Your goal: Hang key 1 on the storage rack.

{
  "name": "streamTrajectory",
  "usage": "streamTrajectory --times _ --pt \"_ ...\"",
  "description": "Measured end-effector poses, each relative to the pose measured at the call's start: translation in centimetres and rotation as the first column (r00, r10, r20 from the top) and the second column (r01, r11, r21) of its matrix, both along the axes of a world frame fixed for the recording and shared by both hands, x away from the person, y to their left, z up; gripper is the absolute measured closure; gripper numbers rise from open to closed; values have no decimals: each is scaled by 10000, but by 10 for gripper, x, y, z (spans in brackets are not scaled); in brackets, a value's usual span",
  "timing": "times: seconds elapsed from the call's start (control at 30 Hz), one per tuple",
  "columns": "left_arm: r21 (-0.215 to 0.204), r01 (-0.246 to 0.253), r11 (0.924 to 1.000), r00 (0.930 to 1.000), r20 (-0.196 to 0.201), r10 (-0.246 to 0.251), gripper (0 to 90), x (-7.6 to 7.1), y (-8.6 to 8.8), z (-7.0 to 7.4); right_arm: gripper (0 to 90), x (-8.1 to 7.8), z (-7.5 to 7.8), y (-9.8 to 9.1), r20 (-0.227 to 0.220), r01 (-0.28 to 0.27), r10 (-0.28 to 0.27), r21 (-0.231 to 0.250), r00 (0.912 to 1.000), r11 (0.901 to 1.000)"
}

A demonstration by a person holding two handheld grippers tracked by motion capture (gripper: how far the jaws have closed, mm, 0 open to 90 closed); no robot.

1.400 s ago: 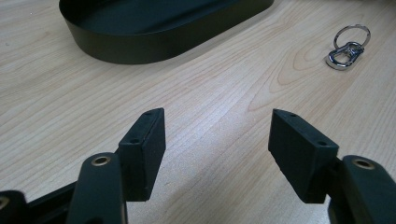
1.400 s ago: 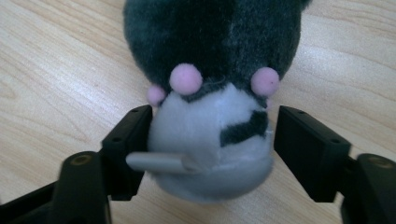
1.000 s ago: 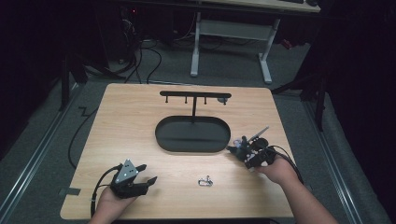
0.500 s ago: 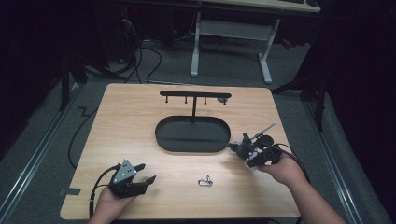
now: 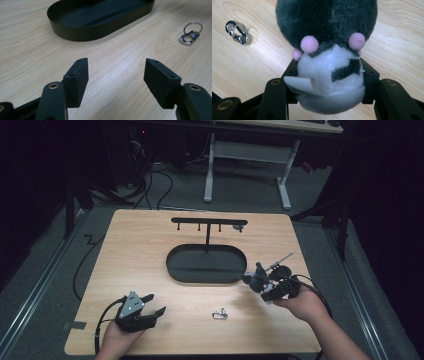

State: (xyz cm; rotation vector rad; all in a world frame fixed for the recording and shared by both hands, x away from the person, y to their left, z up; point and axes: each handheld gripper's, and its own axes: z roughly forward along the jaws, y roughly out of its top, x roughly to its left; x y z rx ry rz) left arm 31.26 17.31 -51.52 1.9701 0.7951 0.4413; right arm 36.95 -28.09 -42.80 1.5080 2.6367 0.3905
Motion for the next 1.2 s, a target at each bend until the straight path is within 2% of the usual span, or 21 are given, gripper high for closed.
streamTrajectory --times 0.37,0.83,0.97,1.2 --pt "13 -212 9998 9998 -19 212 365 -3 4 -1 487 2 5 -3 46 79 -80 89 10000 9999" --pt "-4 -69 10000 9999 -73 69 366 -2 1 -1 486 7 36 -1 195 138 -141 195 9997 9997" --pt "3 -29 10000 10000 -66 29 366 -2 2 -1 486 10 46 3 237 90 -91 33 9997 10000" --pt "-9 60 10000 9999 -116 -60 367 -2 2 -1 486 18 60 15 257 85 -87 54 9996 9999"
